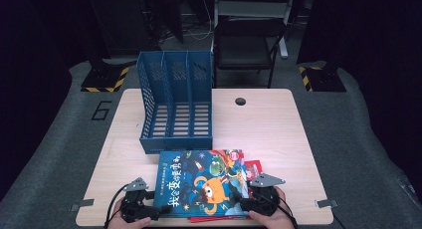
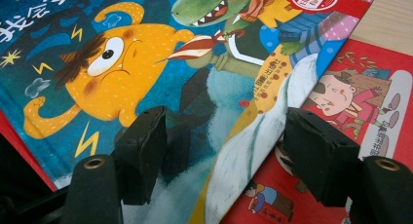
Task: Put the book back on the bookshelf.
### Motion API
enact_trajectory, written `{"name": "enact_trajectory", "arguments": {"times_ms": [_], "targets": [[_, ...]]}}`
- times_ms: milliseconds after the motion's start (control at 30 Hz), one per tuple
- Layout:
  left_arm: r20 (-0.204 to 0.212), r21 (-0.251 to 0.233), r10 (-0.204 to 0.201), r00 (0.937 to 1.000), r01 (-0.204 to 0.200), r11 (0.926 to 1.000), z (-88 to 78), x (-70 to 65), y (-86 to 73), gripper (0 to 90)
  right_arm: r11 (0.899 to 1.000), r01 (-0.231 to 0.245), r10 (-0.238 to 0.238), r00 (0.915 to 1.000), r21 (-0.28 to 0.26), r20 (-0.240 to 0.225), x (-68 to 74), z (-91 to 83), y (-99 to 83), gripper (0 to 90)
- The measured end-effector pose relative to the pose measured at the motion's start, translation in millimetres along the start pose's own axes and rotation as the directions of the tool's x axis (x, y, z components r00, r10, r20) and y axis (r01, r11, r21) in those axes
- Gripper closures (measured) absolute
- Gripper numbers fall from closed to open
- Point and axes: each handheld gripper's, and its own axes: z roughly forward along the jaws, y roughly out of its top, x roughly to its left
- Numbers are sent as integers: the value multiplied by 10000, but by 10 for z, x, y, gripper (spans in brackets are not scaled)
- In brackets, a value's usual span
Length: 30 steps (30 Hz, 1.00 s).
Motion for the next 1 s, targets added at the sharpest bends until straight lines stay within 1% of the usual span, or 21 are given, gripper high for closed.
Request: {"name": "enact_trajectory", "arguments": {"times_ms": [67, 100, 167, 267, 300, 367, 400, 467, 600, 633, 667, 700, 733, 767, 800, 833, 933, 1000], "targets": [[5, 1, -82, 10000, 82, 10000, -5, -10, 1, 158, 10000, -7, 7, 10000, 0, -3, 0, 1, 0, 319], [-27, -18, -38, 10000, 38, 10000, -8, -8, 4, 160, 10000, -20, 20, 10000, 2, -14, 0, 1, 1, 316], [7, 6, -56, 10000, 56, 10000, -19, -11, 8, 164, 10000, -30, 30, 10000, 3, -22, 0, 2, 1, 314], [-37, -84, -76, 10000, 75, 9999, -28, -17, 13, 168, 10000, -61, 61, 10000, 6, -31, 3, 4, 0, 311], [14, 13, -68, 10000, 68, 10000, -38, -15, 18, 168, 10000, -87, 87, 10000, 4, -40, 3, 5, 1, 311], [1, 0, -111, 9999, 111, 9999, -42, -19, 19, 170, 10000, -88, 89, 10000, 26, -32, 3, 5, 1, 311], [1, -40, -218, 9998, 218, 9998, -44, -27, 18, 170, 9999, -91, 92, 9999, 57, -54, 3, 4, 3, 311], [-37, -74, -266, 9996, 266, 9996, -45, -27, 18, 183, 10000, -74, 74, 10000, 28, -27, 0, 8, 3, 310], [-24, -10, -379, 9993, 379, 9993, -47, -16, 20, 189, 9999, -135, 135, 9999, -15, -23, 8, 9, 2, 310], [-42, -18, -433, 9991, 433, 9991, -44, -8, 19, 194, 10000, -88, 88, 10000, -23, 14, 5, 11, 3, 310], [-17, 91, -520, 9986, 520, 9986, -43, -2, 17, 201, 9999, -107, 107, 9999, -28, 22, 8, 11, 3, 310], [-80, 53, -486, 9988, 487, 9988, -32, 2, 14, 206, 10000, -87, 87, 10000, -32, 13, 11, 12, 2, 310], [-35, 79, -595, 9982, 595, 9982, -22, 2, 11, 209, 10000, -68, 68, 10000, 25, 6, 13, 10, 4, 310], [48, 192, -586, 9983, 585, 9981, -27, 11, 14, 209, 10000, -81, 81, 10000, -50, 29, 18, 15, 1, 310], [67, 203, -598, 9982, 597, 9980, -25, 14, 13, 209, 10000, -3, 4, 10000, 16, -18, 12, 13, 4, 310], [39, 125, -626, 9980, 625, 9980, -13, 14, 9, 209, 10000, -6, 6, 10000, 12, -21, 12, 13, 4, 310], [41, 167, -640, 9979, 639, 9978, -8, 17, 9, 207, 10000, 22, -22, 10000, 5, -22, 12, 13, 3, 311], [130, 195, -678, 9976, 675, 9975, -3, 23, 8, 206, 10000, 45, -45, 10000, 5, -8, 9, 13, 2, 311]]}}
